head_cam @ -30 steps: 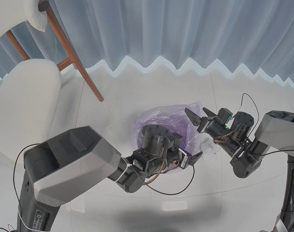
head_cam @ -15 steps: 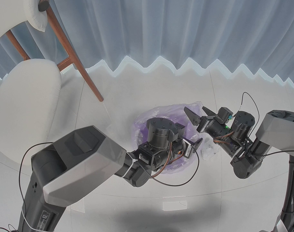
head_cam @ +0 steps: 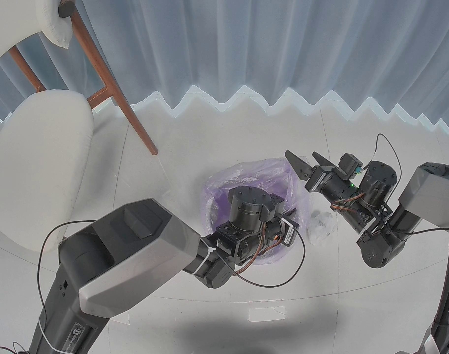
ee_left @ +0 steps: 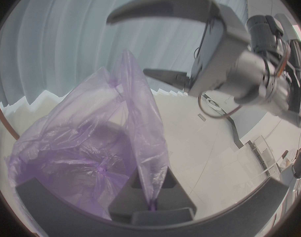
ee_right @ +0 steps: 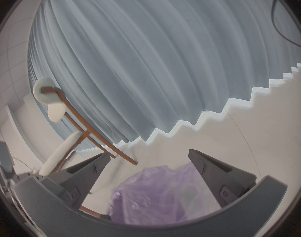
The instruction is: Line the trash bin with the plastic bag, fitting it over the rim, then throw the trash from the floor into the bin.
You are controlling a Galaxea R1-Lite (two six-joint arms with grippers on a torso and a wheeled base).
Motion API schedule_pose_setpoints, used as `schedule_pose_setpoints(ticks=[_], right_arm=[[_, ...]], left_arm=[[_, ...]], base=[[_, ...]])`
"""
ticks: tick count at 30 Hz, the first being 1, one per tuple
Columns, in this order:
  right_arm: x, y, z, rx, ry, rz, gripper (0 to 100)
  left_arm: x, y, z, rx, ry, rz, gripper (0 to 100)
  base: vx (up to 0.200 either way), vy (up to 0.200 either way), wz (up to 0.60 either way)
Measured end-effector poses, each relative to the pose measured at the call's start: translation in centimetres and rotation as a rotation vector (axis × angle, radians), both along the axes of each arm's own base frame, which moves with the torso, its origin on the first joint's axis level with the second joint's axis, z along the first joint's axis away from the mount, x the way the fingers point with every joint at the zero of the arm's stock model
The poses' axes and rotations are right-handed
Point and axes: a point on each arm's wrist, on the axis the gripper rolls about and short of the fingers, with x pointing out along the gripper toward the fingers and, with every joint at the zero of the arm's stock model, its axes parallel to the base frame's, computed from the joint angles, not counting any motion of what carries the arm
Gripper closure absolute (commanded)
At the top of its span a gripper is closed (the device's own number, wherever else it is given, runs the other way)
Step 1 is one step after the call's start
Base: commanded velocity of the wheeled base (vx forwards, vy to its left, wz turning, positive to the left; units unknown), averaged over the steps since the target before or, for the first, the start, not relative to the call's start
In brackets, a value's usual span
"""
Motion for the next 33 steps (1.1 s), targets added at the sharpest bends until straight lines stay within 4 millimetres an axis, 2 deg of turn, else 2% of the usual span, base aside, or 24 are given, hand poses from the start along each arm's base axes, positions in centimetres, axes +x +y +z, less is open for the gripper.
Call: schedule_pose_setpoints(ticks=[6, 11, 12, 19, 24, 29, 33], right_arm=[[-0.8, -0.6, 1.0, 0.042, 0.015, 0.001, 0], [-1.0, -1.4, 1.0, 0.041, 0.022, -0.016, 0], [-1.0, -1.5, 1.0, 0.041, 0.022, -0.019, 0], [-1.0, -1.8, 1.2, 0.043, 0.018, -0.027, 0], [-1.1, -2.8, 0.9, 0.037, 0.034, -0.053, 0], [-1.1, -4.3, 0.7, 0.027, 0.046, -0.089, 0], [-1.2, -5.8, 0.1, -0.012, 0.061, -0.11, 0]], left_arm=[[0.2, -0.1, -0.7, 0.002, 0.005, 0.001, 100], [-0.1, -1.0, -0.2, -0.024, -0.003, -0.022, 100], [-0.3, -1.3, -0.1, -0.028, -0.006, -0.029, 0], [-1.4, -2.3, 0.6, -0.081, 0.03, -0.048, 0], [-3.0, -2.0, 1.2, -0.105, 0.102, -0.048, 0], [-5.2, 0.3, 1.5, -0.058, 0.174, -0.038, 0], [-6.7, 3.1, 3.8, -0.066, 0.198, -0.013, 0]], base=[[0.0, 0.0, 0.0], [0.0, 0.0, 0.0], [0.0, 0.0, 0.0], [0.0, 0.0, 0.0], [0.0, 0.0, 0.0], [0.0, 0.0, 0.0], [0.0, 0.0, 0.0]])
